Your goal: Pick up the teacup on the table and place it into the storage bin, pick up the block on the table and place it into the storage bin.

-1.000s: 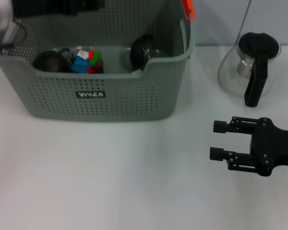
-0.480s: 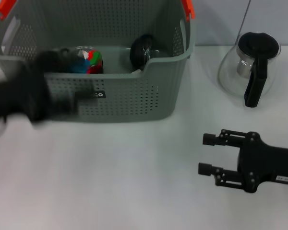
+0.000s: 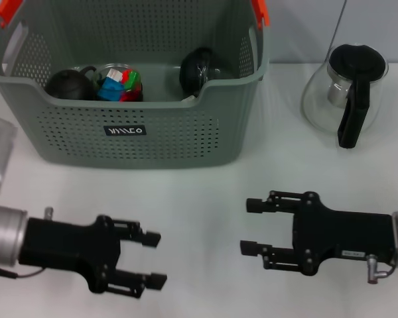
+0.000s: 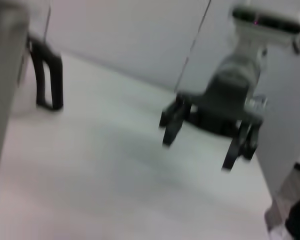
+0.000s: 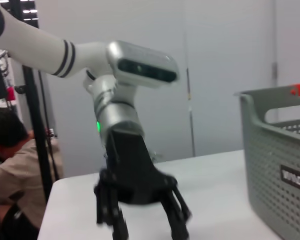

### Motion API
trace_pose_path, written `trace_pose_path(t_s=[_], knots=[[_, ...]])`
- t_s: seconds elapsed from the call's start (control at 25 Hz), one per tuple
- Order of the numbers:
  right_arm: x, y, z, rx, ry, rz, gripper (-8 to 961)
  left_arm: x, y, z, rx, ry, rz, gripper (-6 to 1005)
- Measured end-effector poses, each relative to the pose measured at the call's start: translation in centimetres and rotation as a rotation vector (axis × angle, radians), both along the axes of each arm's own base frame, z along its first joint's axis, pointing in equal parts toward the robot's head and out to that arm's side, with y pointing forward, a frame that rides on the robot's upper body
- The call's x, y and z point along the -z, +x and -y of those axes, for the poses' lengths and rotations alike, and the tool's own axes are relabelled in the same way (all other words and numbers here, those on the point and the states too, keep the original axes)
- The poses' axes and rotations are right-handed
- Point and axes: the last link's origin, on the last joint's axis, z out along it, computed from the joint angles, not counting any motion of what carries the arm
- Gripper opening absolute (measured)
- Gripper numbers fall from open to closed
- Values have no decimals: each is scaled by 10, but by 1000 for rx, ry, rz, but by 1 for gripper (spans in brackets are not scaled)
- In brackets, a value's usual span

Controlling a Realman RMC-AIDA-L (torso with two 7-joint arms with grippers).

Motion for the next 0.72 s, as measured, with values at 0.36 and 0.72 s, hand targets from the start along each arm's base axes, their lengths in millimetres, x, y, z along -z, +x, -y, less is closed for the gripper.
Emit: trace_pose_path(t_s=[0.36, 0.72], knots=[[3, -6, -8, -28, 6, 23, 699, 4, -8, 1, -16, 45, 17, 753], [10, -2, -4, -17, -8, 40, 701, -2, 1, 1, 51, 66, 77, 752]])
